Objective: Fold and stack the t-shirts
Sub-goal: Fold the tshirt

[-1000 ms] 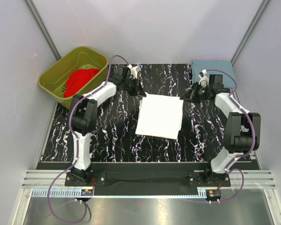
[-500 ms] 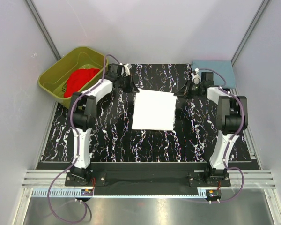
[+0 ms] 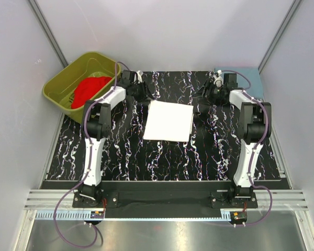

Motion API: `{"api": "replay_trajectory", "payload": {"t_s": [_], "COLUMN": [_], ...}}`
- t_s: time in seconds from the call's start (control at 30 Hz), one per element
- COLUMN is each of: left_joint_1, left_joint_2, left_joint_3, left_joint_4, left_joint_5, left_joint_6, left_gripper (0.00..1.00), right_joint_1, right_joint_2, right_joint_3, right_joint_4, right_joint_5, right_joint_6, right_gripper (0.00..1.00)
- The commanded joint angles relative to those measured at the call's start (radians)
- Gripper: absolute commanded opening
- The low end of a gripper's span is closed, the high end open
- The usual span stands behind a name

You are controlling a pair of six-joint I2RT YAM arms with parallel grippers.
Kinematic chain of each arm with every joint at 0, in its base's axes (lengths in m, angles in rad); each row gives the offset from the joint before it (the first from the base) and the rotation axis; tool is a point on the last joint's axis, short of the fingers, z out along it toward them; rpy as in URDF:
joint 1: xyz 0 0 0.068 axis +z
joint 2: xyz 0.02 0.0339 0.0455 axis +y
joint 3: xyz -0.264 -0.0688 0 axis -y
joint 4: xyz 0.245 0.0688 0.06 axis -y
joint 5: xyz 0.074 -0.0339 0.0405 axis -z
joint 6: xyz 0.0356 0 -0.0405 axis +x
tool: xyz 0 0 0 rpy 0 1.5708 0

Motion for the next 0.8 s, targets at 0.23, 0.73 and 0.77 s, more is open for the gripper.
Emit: {"api": "replay_trajectory", "payload": {"t_s": [0.23, 0.73, 0.77], "left_joint_1": [0.002, -0.001, -0.001], "left_joint_2": [-0.045, 0.042, 0.044], "left_joint_3": [0.037, 0.085, 0.085], "left_joint_4": [-0.026, -0.069, -0.068], "left_joint_5": [0.031, 0.07, 0.068], "left_joint_6": [0.054, 0.094, 0.095], "left_gripper": [0.55, 0.26, 0.18], "right_joint_1": [0.004, 0.078, 0.079], "right_joint_2": [-0.036, -0.361, -0.389], "right_joint_3": [-0.047, -0.349, -0.38], "right_joint_4": [-0.037, -0.249, -0.263], "right_joint_5": [0.032, 0.217, 0.234], "right_joint_6": [-0.055, -0.092, -0.086], "right_gripper": [0.7, 0.63, 0.54]}}
